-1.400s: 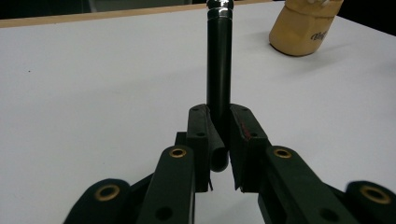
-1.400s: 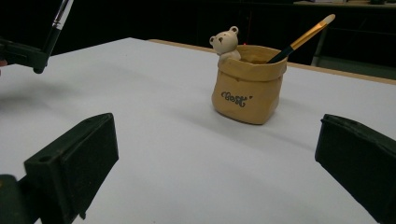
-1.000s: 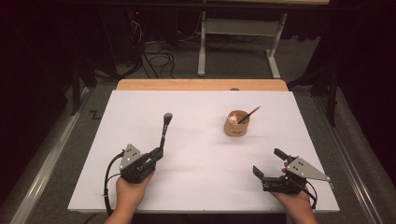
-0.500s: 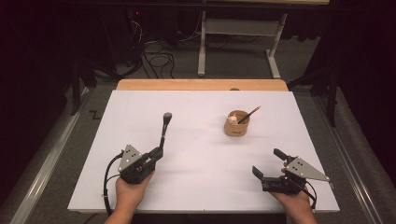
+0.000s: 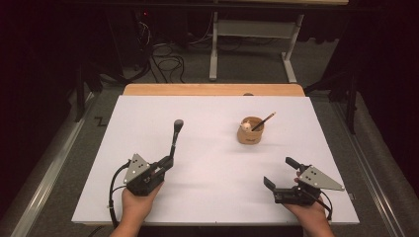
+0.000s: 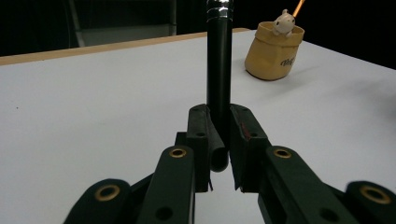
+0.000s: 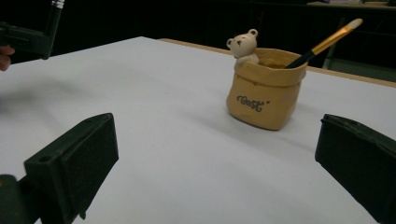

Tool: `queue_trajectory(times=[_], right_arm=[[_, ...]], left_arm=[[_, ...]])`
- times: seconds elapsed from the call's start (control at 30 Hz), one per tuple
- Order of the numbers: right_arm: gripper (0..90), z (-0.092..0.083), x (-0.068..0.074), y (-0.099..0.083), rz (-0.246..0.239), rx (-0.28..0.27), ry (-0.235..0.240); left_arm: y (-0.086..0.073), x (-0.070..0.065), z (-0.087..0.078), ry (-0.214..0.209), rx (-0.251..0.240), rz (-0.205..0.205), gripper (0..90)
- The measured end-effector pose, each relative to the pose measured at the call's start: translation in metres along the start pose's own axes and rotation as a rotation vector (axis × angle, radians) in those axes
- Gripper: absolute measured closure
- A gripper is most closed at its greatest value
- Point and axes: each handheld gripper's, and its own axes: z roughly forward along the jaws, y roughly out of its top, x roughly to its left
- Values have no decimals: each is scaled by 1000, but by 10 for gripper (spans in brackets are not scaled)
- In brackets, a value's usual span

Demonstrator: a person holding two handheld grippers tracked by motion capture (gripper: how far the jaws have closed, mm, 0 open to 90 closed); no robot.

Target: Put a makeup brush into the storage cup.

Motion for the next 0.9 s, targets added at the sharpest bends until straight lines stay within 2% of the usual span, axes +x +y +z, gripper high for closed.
queue_trajectory(times=[0.27,0.43,0.77,0.9], right_arm=[[3,12,11,15,-8,2,33],[2,17,12,27,-17,-4,56],[5,27,13,45,-20,-9,68],[6,32,17,53,-30,-13,77]], left_arm=[[1,-3,1,-22,-3,11,795],[3,-4,2,-30,-9,15,795],[6,-7,3,-48,-19,14,795],[12,-5,3,-38,-19,25,796]])
